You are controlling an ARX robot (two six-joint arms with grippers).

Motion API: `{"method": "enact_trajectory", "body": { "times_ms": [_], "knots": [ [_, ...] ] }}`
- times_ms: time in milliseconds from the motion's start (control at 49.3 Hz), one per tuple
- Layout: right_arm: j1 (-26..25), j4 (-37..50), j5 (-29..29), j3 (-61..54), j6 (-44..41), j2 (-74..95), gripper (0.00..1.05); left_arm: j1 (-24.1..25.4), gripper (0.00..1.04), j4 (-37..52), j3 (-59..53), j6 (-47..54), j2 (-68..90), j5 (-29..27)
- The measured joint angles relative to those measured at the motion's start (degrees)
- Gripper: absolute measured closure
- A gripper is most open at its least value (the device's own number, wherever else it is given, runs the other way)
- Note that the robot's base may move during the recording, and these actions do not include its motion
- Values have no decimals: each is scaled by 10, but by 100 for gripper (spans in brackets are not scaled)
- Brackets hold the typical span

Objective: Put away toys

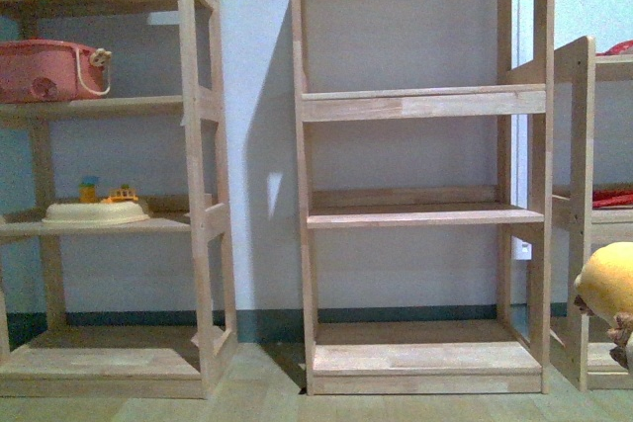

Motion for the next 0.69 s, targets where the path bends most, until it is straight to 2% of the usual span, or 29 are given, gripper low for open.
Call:
{"method": "enact_trajectory", "body": {
  "times_ms": [690],
  "knots": [
    [0,0,2,0,0,0,85,0,6,0,0,0,0,0]
  ]
}}
